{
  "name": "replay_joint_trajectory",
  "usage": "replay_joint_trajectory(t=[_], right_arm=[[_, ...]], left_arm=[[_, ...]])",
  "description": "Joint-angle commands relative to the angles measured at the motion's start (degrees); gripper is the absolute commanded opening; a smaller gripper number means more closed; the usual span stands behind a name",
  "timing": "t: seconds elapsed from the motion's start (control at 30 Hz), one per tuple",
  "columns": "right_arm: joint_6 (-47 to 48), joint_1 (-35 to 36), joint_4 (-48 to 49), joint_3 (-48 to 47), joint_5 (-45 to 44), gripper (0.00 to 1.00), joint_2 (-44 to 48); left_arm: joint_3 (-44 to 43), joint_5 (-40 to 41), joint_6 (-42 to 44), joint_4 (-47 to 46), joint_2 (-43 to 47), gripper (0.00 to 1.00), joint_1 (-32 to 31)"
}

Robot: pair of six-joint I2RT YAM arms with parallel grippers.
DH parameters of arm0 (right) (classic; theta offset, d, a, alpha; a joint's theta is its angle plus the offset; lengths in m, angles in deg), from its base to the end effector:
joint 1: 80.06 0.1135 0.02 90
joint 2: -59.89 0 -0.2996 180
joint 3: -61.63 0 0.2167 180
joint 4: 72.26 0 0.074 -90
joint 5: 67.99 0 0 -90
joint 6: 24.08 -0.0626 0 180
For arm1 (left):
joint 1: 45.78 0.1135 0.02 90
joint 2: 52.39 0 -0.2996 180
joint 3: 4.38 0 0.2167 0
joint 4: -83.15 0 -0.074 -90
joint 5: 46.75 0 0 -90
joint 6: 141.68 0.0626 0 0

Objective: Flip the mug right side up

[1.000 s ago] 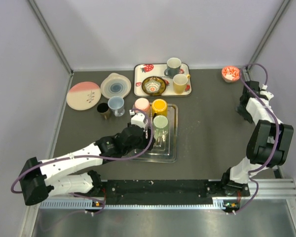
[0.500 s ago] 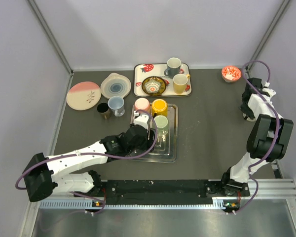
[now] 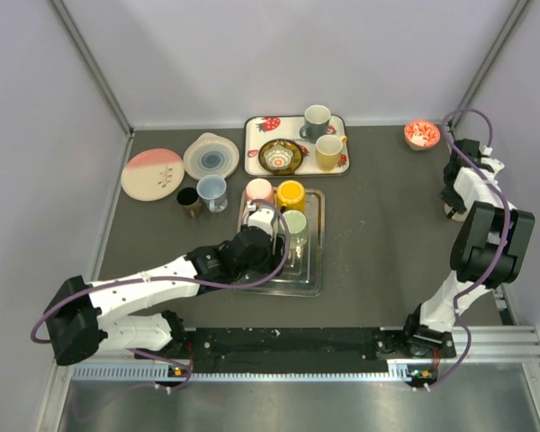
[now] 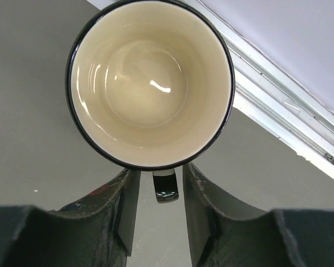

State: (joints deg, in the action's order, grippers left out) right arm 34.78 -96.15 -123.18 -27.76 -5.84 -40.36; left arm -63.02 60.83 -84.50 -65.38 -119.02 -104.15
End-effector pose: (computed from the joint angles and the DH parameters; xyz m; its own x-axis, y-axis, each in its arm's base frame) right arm 0.3256 -0.1244 0.2535 -0.4881 0.6167 -0.6176 0.8292 0.5484 -0.1078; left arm 0.1309 -0.1765 0.2734 -0.6537 0.0762 -0.7529 0.3987 0.8803 -0.2571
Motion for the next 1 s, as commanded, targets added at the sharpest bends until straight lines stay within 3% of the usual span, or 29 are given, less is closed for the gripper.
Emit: replay_joint_trajectory(t=[0.0,0.37,0.63,0.8,0.97], right_arm=[[1.52,-1.39,1.27,-3.06,-0.45,0.34,-1.44],[2.31,-1.39,2.24,-1.92,2.10,0.01,-1.62],[3.89,2.12,4.00,1.77,4.56,0.00,4.26],[6.00,11.34,3.91,3.44,3.07,0.00,8.66],[4.16,15.56,3.74,7.92,4.82,0.00,13.67]], left_arm=[[-2.08,-0.18,0.65,-2.65,-0.25,0.69,0.10],[-2.17,-0.53,0.48,-2.65,-0.69,0.69,0.01],[-2.17,-2.46,-0.05,-2.65,0.01,0.67,0.01],[-1.73,-2.38,-0.84,-2.65,0.62,0.67,0.01],[-0.77,-3.17,-1.37,-3.09,1.33,0.67,0.01]])
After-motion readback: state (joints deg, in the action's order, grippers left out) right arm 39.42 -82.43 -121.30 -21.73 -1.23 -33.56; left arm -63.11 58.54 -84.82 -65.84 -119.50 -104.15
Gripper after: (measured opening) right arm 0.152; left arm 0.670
